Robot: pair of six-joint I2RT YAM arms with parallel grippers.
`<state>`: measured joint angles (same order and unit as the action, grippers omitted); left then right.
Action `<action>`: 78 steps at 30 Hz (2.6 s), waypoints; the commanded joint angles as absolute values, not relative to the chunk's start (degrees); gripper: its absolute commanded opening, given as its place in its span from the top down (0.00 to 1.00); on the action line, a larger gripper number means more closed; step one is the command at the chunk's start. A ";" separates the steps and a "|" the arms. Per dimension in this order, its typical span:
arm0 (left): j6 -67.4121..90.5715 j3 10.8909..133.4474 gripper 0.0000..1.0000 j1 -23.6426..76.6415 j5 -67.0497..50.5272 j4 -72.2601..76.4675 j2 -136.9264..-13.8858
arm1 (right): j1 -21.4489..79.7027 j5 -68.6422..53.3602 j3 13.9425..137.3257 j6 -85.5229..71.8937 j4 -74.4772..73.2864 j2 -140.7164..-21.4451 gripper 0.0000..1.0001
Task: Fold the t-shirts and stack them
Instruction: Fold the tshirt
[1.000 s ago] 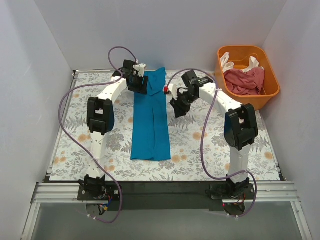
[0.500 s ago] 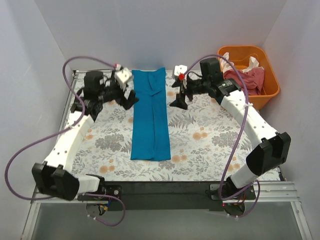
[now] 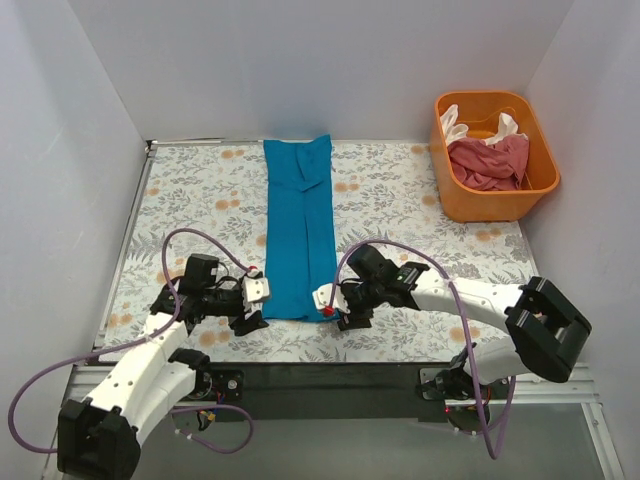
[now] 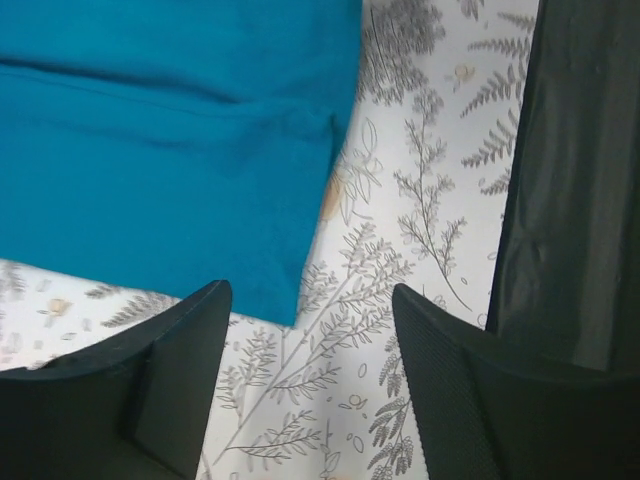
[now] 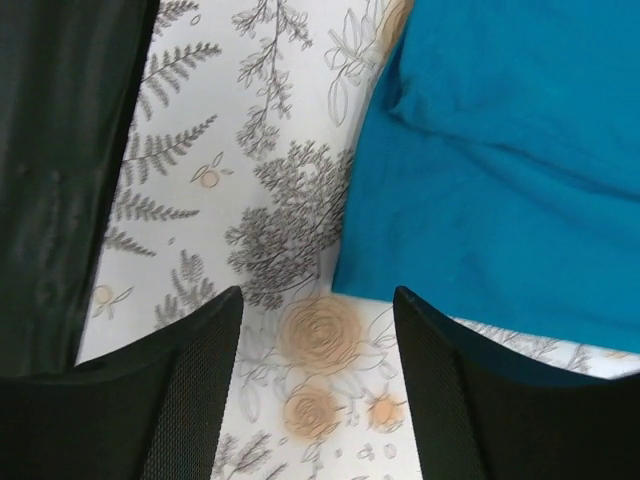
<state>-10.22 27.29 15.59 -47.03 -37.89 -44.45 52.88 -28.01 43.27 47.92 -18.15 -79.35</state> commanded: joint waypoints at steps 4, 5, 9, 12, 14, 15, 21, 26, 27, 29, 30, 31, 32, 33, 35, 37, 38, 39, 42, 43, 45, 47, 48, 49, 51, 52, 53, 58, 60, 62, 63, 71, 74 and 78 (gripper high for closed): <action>-17.67 23.20 0.43 16.43 -44.13 -29.98 -49.30 | 54.93 -22.77 42.19 47.64 -4.05 -82.52 0.48; -18.01 23.20 0.43 16.61 -43.60 -29.36 -50.09 | 54.93 -22.15 42.27 47.46 -3.61 -83.57 0.49; -18.72 23.03 0.44 17.22 -42.19 -26.46 -53.78 | 55.02 -21.53 41.23 47.11 -2.20 -84.64 0.53; -19.16 22.33 0.44 18.72 -40.26 -24.44 -54.93 | 55.11 -20.74 40.52 47.20 -0.89 -85.52 0.49; -19.42 21.45 0.44 20.12 -39.03 -23.65 -56.16 | 55.19 -20.92 40.25 47.11 -0.62 -86.74 0.49; -19.60 21.10 0.44 20.47 -37.81 -22.95 -56.68 | 55.20 -21.09 40.17 47.02 -0.44 -87.10 0.49; -19.60 18.63 0.48 22.76 -33.32 -20.48 -60.02 | 55.37 -20.48 38.41 46.93 1.76 -89.56 0.50; -19.69 18.54 0.61 23.91 -31.56 -20.74 -63.10 | 56.42 -20.31 38.67 46.76 1.06 -90.09 0.63; -19.51 18.89 0.66 24.08 -31.38 -20.92 -63.45 | 56.60 -20.22 38.76 46.76 0.71 -90.17 0.67; -19.60 19.33 0.82 24.17 -31.03 -22.05 -63.54 | 57.04 -19.78 38.94 46.76 0.09 -90.09 0.78; -19.69 19.77 0.87 24.17 -30.94 -22.50 -63.37 | 57.13 -19.69 38.94 46.58 0.09 -90.00 0.82; -20.47 19.95 0.93 24.08 -31.02 -23.11 -63.02 | 57.22 -19.51 38.94 46.06 0.09 -89.65 0.86; -20.74 20.21 1.00 24.17 -31.37 -23.81 -62.50 | 57.39 -19.25 38.85 45.71 -1.57 -89.30 0.97; -20.92 20.39 1.00 24.17 -31.64 -24.95 -60.92 | 57.57 -19.16 38.67 45.36 -2.28 -88.95 0.99; -21.88 20.83 1.00 24.26 -33.82 -28.36 -58.37 | 58.27 -19.42 38.32 44.48 -3.07 -86.67 0.99; -22.93 22.14 1.00 24.43 -35.94 -31.71 -54.52 | 59.58 -20.47 37.97 43.60 -4.91 -82.99 0.99; -23.72 22.84 1.00 24.52 -37.86 -35.82 -53.36 | 60.29 -21.78 37.88 42.20 -5.88 -81.66 0.99; -23.99 23.55 1.00 24.70 -38.75 -38.03 -52.13 | 60.99 -22.23 37.79 41.32 -6.58 -80.35 0.99; -21.63 26.71 1.00 24.70 -40.08 -43.67 -49.14 | 61.70 -24.17 38.23 37.28 -7.91 -76.30 0.99; -20.40 27.76 1.00 24.70 -39.82 -44.38 -49.04 | 61.61 -23.65 38.75 37.00 -8.08 -75.16 0.99; -17.16 30.40 1.00 24.61 -38.59 -44.12 -50.09 | 61.00 -22.50 39.72 36.83 -8.17 -74.71 0.99; -16.09 33.55 1.00 24.43 -38.15 -42.64 -52.80 | 58.81 -22.94 41.91 37.18 -8.87 -74.88 0.99; -14.69 34.62 1.00 24.35 -37.80 -41.58 -54.13 | 57.84 -23.37 42.71 37.53 -9.14 -75.14 0.99; -14.50 35.67 1.00 23.56 -37.71 -40.53 -55.18 | 56.88 -23.73 43.67 39.01 -9.49 -75.67 0.99; -15.64 38.74 1.00 22.77 -37.44 -37.89 -59.21 | 54.06 -24.78 45.86 40.69 -10.54 -76.29 0.99; -16.17 39.63 1.00 21.20 -37.62 -36.92 -60.54 | 52.14 -25.05 46.49 42.87 -10.72 -76.99 0.99; -16.95 40.51 1.00 20.22 -37.97 -35.26 -62.30 | 51.25 -25.57 47.10 43.85 -10.90 -77.51 0.99; -18.99 47.28 1.00 14.25 -38.58 -29.54 -73.71 | 45.19 -26.45 54.04 48.51 -10.90 -83.82 0.99; -19.42 49.38 1.00 13.19 -38.67 -26.46 -76.89 | 43.60 -27.33 56.41 50.00 -10.81 -87.43 0.99; -20.30 52.02 1.00 12.57 -38.24 -23.56 -81.11 | 41.75 -27.68 59.75 51.94 -10.72 -89.72 0.99; -20.56 52.90 1.00 12.48 -38.15 -22.95 -82.60 | 41.14 -28.03 60.98 52.38 -10.72 -90.87 0.99; -22.67 63.44 1.00 10.64 -37.44 -19.16 -95.96 | 36.13 -30.50 71.79 57.21 -10.72 -102.03 0.99; -23.11 66.69 1.00 9.85 -36.65 -18.20 -99.82 | 34.98 -30.85 76.01 58.09 -10.72 -105.72 0.99; -22.94 70.74 1.00 8.79 -36.65 -17.67 -103.78 | 33.40 -30.76 81.02 58.62 -10.81 -110.81 0.99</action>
<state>-21.71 66.87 9.78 -36.75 -19.81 -102.72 34.37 -28.99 75.96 56.93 -10.61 -108.55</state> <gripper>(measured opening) 0.018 0.026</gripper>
